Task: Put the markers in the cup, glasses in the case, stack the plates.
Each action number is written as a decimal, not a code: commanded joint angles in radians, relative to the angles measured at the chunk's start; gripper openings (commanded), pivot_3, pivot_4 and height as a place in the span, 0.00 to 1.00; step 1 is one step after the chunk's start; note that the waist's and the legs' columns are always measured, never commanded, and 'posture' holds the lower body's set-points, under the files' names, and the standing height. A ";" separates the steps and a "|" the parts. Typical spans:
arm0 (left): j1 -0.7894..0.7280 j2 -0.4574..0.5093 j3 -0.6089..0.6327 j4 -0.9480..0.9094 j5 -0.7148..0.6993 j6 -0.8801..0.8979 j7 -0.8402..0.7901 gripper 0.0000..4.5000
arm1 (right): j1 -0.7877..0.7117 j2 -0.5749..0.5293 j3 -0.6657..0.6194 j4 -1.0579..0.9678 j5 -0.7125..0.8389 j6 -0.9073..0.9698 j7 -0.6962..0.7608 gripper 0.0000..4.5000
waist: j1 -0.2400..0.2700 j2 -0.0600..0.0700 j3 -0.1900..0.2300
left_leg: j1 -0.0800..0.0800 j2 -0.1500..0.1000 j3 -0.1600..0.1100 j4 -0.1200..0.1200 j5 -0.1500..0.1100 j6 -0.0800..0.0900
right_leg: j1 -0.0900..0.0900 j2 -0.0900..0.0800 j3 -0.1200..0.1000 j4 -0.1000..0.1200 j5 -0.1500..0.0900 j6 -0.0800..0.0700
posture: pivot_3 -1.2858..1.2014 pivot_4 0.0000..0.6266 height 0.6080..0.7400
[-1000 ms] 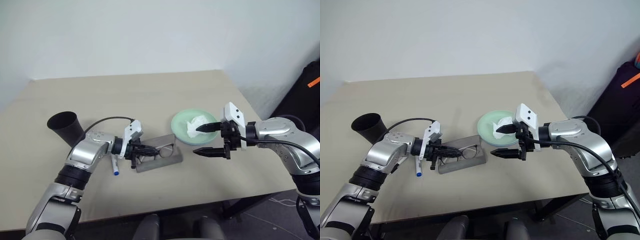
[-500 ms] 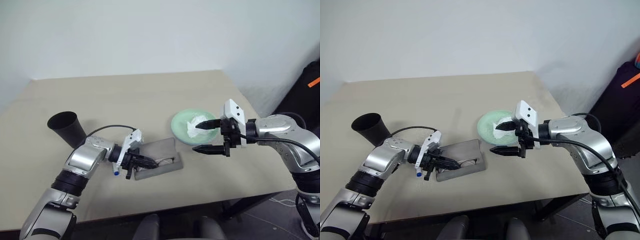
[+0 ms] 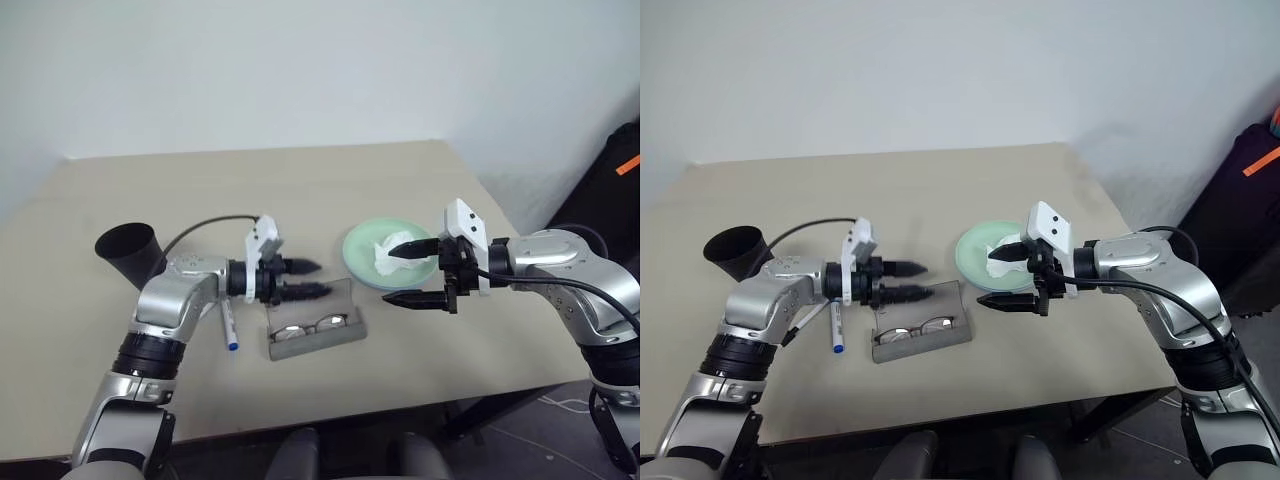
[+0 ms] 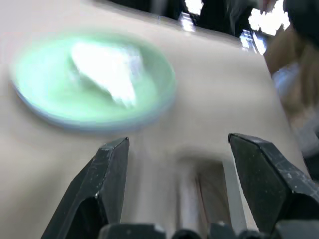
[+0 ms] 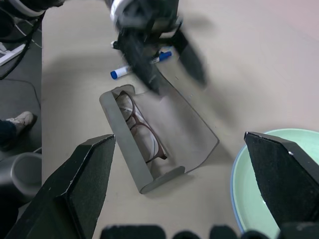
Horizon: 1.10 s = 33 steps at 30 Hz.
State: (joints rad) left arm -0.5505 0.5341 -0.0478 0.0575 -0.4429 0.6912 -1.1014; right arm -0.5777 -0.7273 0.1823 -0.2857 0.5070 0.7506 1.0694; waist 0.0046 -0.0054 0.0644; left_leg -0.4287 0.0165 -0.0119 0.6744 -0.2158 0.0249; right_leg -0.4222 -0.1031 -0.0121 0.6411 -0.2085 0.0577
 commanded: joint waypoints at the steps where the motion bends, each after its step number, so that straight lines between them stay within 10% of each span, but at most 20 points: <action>1: -0.056 -0.041 0.083 -0.013 -0.049 0.075 0.126 0.62 | -0.028 0.002 -0.015 -0.009 -0.006 -0.009 -0.008 1.00 | -0.001 0.000 0.000 | 0.000 0.000 0.000 0.000 0.000 0.000 | 0.000 0.000 0.000 0.000 0.000 0.000 | 0.52 0.00 0.72; 9: -0.033 -0.036 -0.014 0.099 0.148 -0.063 0.265 0.00 | -0.053 0.012 -0.008 0.000 -0.008 -0.014 -0.002 1.00 | -0.001 0.000 0.000 | 0.000 0.000 0.000 0.000 0.000 0.000 | 0.000 0.000 0.000 0.000 0.000 0.000 | 0.52 0.00 0.72; 33: 0.249 0.205 -0.208 -0.378 0.143 0.079 0.083 0.00 | -0.067 0.014 -0.010 -0.014 -0.008 -0.017 -0.011 1.00 | -0.001 0.000 0.000 | 0.000 0.000 0.001 -0.001 0.000 0.000 | -0.001 0.000 0.000 0.000 -0.001 -0.002 | 0.52 0.00 0.72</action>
State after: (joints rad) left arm -0.3159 0.7238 -0.2579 -0.2959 -0.3052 0.7722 -1.0275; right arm -0.6173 -0.7152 0.1887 -0.2821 0.5068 0.7488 1.0651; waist 0.0040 -0.0050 0.0646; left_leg -0.4284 0.0167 -0.0113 0.6738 -0.2162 0.0245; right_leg -0.4231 -0.1032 -0.0117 0.6408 -0.2096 0.0556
